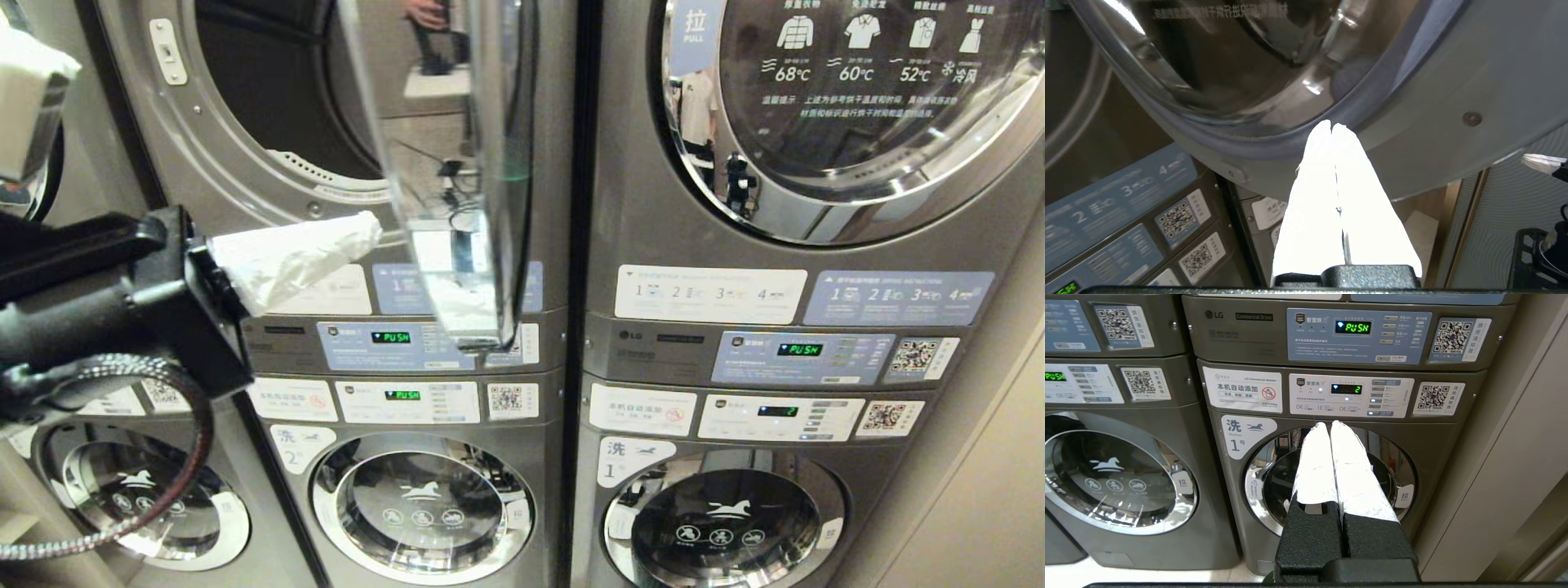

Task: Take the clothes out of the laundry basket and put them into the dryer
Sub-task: Open the dryer

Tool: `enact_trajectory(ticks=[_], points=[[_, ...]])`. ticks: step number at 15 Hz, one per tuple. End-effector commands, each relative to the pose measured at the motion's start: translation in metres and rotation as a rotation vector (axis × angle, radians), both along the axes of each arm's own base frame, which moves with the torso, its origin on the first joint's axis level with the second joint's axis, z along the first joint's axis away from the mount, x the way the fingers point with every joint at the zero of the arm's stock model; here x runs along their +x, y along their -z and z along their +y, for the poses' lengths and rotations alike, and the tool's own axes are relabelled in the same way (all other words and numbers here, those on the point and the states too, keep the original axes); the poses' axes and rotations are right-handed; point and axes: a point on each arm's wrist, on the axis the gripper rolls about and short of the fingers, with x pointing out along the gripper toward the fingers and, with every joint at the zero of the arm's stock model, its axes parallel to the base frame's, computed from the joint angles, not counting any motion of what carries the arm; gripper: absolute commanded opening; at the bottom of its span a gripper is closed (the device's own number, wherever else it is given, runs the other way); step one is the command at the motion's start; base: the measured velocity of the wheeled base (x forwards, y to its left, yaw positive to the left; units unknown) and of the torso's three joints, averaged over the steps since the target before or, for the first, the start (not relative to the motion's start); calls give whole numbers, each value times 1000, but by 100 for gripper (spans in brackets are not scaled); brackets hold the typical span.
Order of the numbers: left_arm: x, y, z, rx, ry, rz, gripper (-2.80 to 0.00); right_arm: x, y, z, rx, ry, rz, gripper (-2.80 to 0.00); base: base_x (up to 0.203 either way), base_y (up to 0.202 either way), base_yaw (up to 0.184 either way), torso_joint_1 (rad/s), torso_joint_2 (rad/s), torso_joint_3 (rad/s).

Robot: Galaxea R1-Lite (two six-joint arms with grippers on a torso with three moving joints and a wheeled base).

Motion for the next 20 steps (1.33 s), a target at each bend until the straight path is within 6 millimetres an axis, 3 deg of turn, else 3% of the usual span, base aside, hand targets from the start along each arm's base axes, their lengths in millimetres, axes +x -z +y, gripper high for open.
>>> enact_trajectory(ticks=[1, 8, 12, 20], points=[[11, 4, -12, 18, 29, 22, -280, 0, 0, 0, -1, -1, 0, -280, 0, 0, 0, 0, 0, 0], [44, 2, -68, 43, 117, 24, -280, 0, 0, 0, -1, -1, -1, -280, 0, 0, 0, 0, 0, 0], [60, 12, -97, 54, 147, 40, -280, 0, 0, 0, -1, -1, -1, -280, 0, 0, 0, 0, 0, 0], [78, 16, -91, 6, -20, 89, -280, 0, 0, 0, 1, 1, -1, -280, 0, 0, 0, 0, 0, 0]])
